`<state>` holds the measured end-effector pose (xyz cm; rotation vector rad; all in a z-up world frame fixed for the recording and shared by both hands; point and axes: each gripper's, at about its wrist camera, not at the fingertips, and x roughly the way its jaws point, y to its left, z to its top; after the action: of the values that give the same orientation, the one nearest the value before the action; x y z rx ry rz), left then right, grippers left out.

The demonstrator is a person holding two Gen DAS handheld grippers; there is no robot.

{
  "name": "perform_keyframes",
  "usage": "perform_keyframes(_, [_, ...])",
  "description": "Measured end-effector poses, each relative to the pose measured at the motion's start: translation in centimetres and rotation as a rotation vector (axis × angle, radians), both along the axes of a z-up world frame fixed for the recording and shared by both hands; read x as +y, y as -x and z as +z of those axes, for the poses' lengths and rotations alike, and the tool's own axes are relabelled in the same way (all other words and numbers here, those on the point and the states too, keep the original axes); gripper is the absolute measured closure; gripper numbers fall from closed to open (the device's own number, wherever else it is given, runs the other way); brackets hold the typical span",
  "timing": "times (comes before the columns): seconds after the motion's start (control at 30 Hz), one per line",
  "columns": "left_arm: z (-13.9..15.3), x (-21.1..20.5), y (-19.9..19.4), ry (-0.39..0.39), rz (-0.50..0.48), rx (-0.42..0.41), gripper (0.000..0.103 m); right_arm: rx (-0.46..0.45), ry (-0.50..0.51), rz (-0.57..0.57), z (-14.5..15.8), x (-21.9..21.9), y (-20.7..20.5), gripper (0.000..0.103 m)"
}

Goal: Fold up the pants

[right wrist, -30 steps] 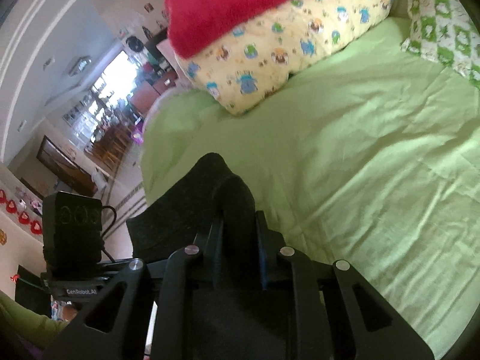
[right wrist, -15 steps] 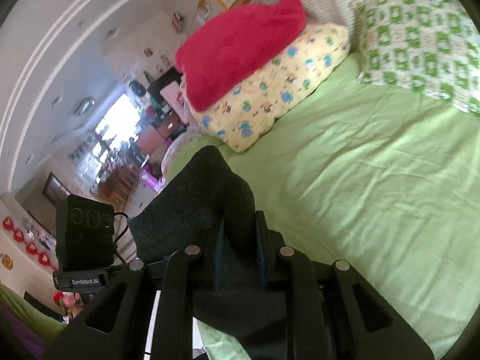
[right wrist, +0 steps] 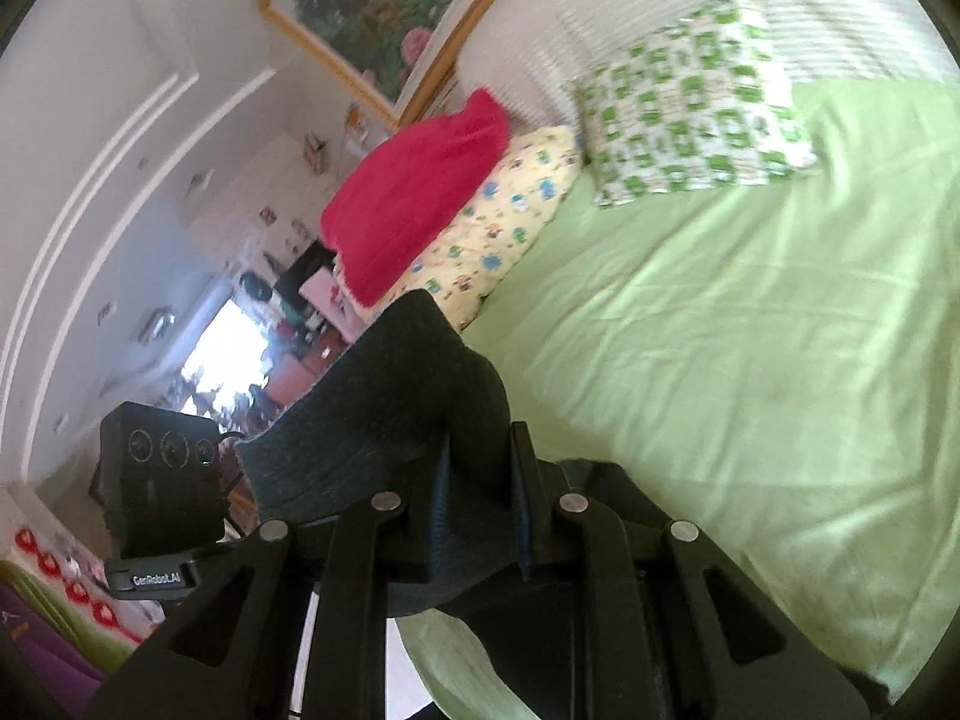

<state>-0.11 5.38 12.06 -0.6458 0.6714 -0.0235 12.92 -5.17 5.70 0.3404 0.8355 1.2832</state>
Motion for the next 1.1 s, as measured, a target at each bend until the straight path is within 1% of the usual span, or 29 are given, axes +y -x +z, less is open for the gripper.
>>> perform_keyframes(0.23, [-0.7, -4.8, -2.2, -0.086, -0.084, 0.047, 0.085, 0.045, -0.050, -0.080, -2.3, -5.0, -0.5, 0.083])
perform_keyframes(0.4, [-2.3, -7.1, -3.2, -0.113, -0.130, 0.092, 0.085, 0.091, -0.071, -0.130, -4.6, -7.6, -0.6, 0.083])
perform_keyframes(0.5, [-3.3, -8.8, -3.6, -0.157, -0.151, 0.117, 0.085, 0.108, -0.068, -0.159, -5.8, -9.0, -0.4, 0.083])
perform_keyframes(0.7, [-4.3, -10.8, -4.4, -0.231, -0.182, 0.133, 0.085, 0.124, -0.062, -0.192, -7.4, -10.8, -0.2, 0.083])
perform_keyframes(0.9, [-5.0, -11.7, -5.2, -0.250, -0.204, 0.140, 0.084, 0.097, -0.029, -0.223, -7.8, -11.6, 0.0, 0.083])
perform_keyframes(1.0, [-5.4, -12.4, -5.5, -0.272, -0.224, 0.141, 0.080, 0.106, -0.028, -0.238, -8.4, -12.3, -0.1, 0.083])
perform_keyframes(1.07, [-5.9, -12.9, -5.7, -0.293, -0.231, 0.143, 0.075, 0.120, -0.023, -0.247, -9.0, -12.8, -0.2, 0.083])
perform_keyframes(1.1, [-6.0, -13.1, -5.7, -0.299, -0.234, 0.145, 0.073, 0.127, -0.020, -0.254, -9.3, -13.1, -0.1, 0.081])
